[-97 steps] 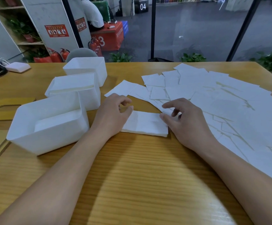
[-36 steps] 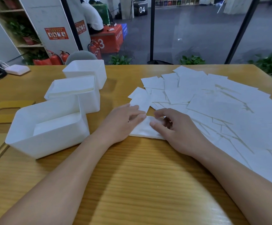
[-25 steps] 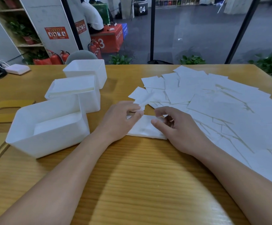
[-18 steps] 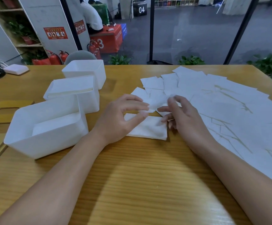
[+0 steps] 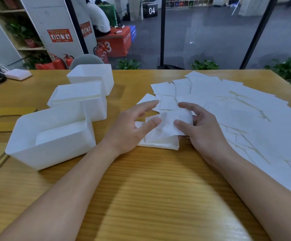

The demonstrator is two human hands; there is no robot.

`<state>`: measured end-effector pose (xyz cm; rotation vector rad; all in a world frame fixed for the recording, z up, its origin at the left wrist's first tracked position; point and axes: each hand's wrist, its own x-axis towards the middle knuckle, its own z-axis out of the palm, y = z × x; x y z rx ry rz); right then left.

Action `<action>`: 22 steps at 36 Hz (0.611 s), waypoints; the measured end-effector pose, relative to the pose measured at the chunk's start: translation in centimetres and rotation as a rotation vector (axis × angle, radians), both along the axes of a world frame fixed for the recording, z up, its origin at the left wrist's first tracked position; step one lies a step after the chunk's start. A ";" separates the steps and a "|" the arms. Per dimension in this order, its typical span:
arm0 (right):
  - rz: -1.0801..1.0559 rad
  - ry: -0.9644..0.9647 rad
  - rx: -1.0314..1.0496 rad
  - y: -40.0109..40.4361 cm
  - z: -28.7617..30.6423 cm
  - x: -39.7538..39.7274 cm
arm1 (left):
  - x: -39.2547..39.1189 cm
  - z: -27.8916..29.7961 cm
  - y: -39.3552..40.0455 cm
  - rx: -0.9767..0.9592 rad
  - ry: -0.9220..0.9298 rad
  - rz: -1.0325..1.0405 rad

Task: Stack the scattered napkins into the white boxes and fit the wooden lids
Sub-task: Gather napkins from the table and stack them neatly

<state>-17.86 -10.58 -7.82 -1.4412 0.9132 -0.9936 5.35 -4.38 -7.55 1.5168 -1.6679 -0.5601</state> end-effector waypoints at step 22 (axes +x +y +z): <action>-0.096 0.388 -0.299 -0.2 -1.1 0.2 | 1.3 -1.4 -1.4 0.015 -0.033 0.172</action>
